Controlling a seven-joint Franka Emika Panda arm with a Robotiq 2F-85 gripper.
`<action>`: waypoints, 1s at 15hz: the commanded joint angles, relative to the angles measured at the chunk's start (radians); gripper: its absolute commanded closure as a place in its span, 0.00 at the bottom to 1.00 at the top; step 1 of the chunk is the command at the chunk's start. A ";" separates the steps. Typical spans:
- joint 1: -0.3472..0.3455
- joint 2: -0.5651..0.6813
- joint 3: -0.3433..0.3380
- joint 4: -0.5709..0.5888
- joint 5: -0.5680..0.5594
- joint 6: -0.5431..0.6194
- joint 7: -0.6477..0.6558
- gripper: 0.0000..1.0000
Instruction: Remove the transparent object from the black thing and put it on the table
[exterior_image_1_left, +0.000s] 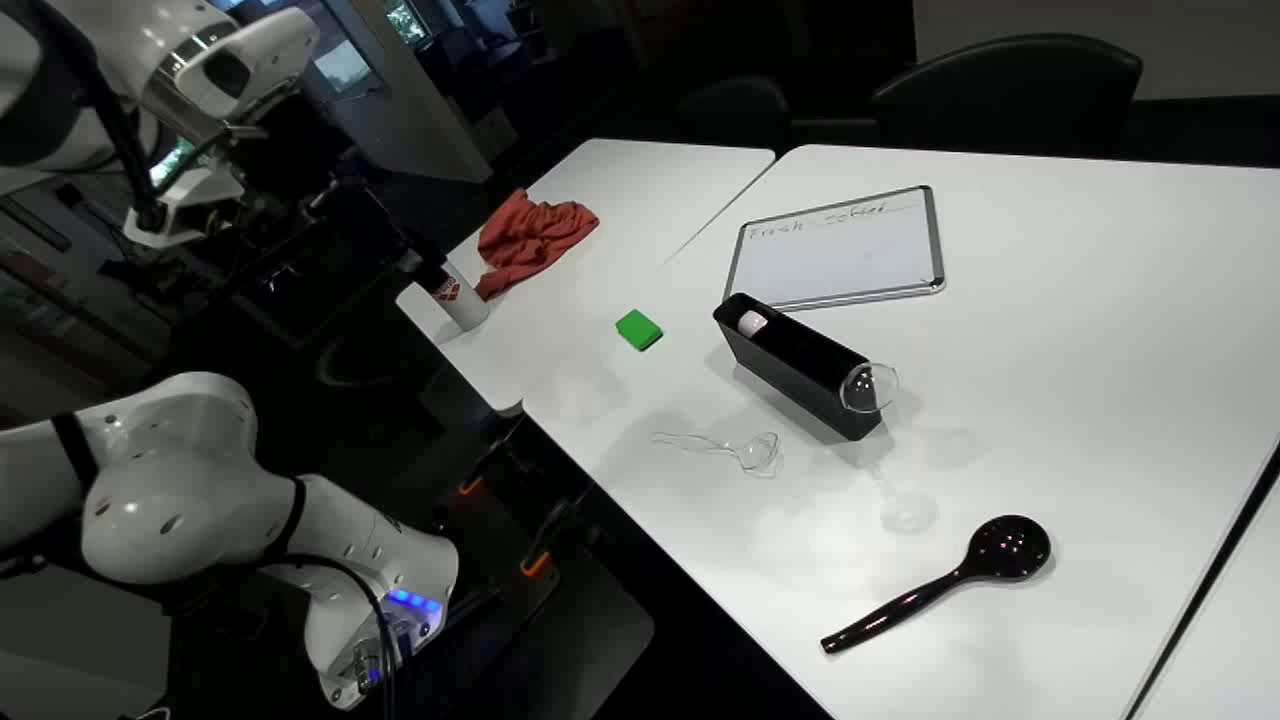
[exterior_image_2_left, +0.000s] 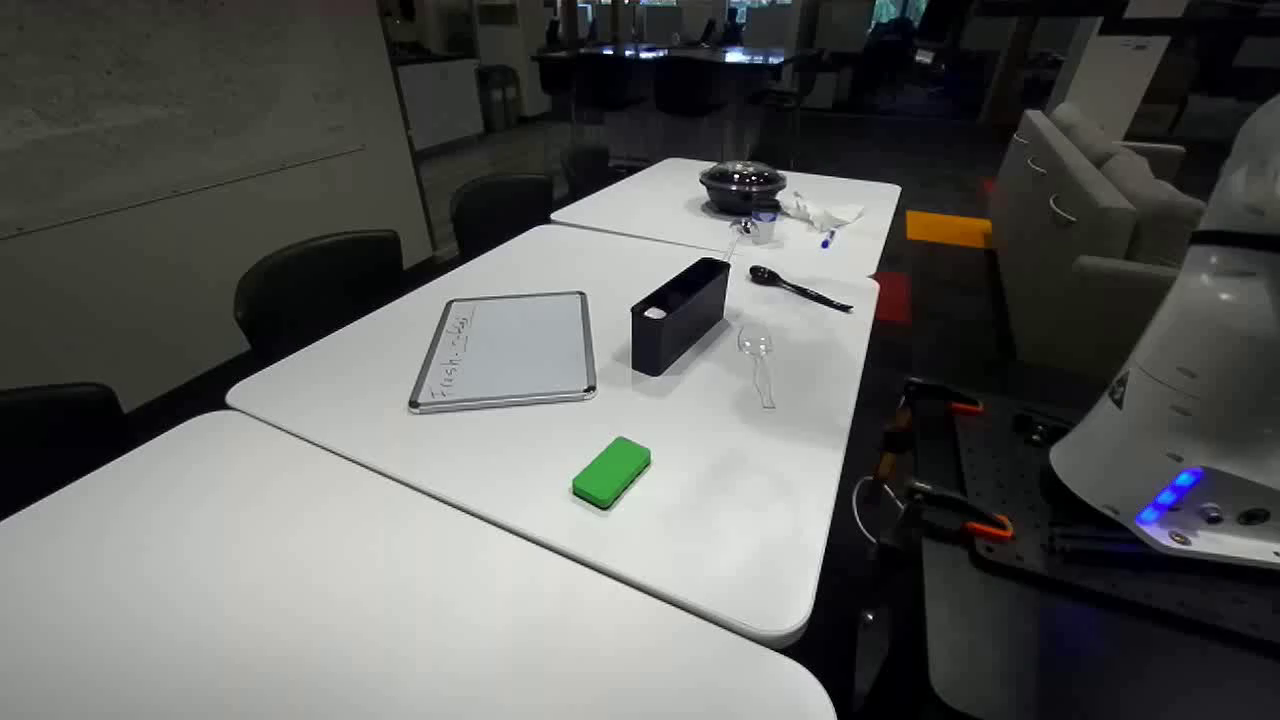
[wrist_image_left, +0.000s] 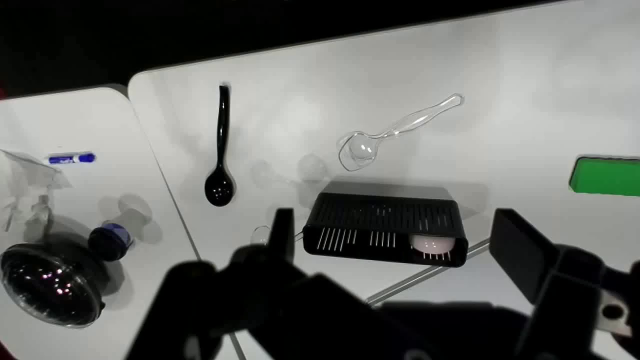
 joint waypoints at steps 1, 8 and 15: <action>0.005 0.000 -0.003 0.003 -0.003 -0.004 0.003 0.00; -0.001 0.019 0.001 0.005 -0.006 0.026 0.026 0.00; -0.109 0.296 0.093 0.049 -0.033 0.400 0.394 0.00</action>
